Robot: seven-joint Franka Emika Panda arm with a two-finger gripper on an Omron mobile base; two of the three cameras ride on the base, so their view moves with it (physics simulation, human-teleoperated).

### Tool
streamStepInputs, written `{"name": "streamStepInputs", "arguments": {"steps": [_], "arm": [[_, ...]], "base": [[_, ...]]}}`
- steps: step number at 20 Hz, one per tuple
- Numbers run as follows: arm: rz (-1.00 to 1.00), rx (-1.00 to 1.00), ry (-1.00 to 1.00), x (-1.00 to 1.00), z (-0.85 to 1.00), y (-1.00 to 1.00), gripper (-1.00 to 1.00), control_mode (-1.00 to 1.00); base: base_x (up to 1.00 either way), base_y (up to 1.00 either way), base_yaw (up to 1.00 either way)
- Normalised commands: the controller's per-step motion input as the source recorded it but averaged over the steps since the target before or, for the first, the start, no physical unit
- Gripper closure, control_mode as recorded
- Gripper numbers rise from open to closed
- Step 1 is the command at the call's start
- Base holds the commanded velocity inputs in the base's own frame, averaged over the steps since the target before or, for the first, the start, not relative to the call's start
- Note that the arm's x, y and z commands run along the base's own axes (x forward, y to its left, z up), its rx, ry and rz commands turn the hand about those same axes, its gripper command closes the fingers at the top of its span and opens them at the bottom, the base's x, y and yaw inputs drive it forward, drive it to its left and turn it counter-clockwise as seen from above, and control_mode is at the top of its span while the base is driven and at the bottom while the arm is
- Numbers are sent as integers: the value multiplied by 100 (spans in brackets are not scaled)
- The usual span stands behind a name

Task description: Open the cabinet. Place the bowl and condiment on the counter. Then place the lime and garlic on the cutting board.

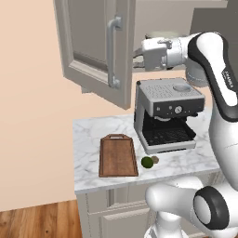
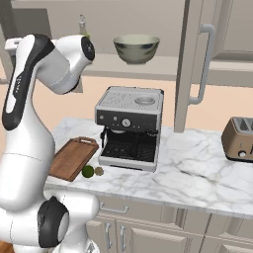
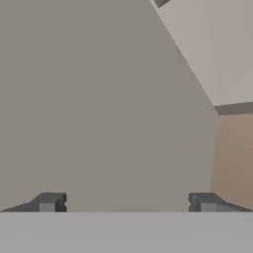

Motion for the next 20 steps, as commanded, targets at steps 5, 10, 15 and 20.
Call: {"name": "streamStepInputs", "arguments": {"steps": [5,10,15,20], "arm": [[3,0,2,-11,0,57,-100,-100],[3,0,2,-7,0,57,-100,-100],[4,0,3,-1,0,48,-100,-100],[3,-1,3,0,0,44,-100,-100]], "base": [[0,0,0],[0,0,0],[0,0,0],[0,0,0]]}}
